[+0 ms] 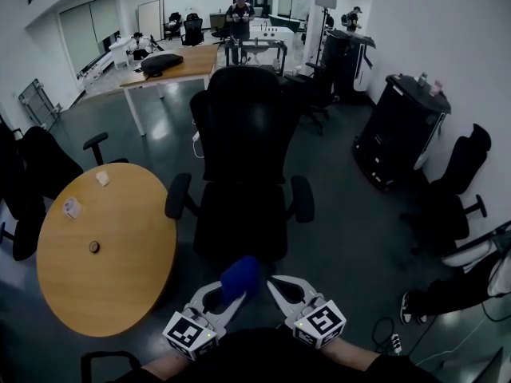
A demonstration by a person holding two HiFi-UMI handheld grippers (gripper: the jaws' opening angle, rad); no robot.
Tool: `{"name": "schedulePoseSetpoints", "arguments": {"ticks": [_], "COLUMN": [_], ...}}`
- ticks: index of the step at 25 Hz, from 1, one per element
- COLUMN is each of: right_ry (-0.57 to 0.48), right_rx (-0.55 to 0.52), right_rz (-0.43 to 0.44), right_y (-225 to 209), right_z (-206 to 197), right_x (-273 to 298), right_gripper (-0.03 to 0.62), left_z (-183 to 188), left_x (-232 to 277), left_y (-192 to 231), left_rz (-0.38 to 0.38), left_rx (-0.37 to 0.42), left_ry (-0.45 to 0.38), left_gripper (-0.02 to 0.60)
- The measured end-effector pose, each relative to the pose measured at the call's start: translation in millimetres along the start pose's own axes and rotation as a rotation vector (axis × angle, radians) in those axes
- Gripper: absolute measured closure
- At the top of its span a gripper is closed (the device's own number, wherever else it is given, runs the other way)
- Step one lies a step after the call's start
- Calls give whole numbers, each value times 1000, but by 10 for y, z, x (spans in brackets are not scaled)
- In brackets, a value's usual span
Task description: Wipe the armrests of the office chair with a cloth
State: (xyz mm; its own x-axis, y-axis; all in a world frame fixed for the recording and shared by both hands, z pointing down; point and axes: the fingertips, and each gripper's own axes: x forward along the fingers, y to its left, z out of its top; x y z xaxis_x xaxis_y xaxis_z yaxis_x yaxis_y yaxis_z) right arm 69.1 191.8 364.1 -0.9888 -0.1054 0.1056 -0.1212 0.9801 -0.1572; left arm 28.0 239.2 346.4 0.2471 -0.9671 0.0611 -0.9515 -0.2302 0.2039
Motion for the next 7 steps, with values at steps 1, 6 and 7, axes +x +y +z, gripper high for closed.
{"name": "schedulePoseSetpoints", "arguments": {"ticks": [1,6,7], "right_ry": [1,8,10], "right_rx": [0,4,4], "right_rz": [2,2,0], "right_y": [12,-3,-12], "right_z": [-5,-52,-59], "right_x": [3,-6,-12], "right_gripper": [591,591,591], "left_z": [-14,-70,-75], "left_x": [-10,-6,0], "left_y": [5,5,-1], "left_rz": [1,2,2], "left_rx": [-1,-1,0], "left_ry": [1,4,4], "left_gripper": [457,457,457]}}
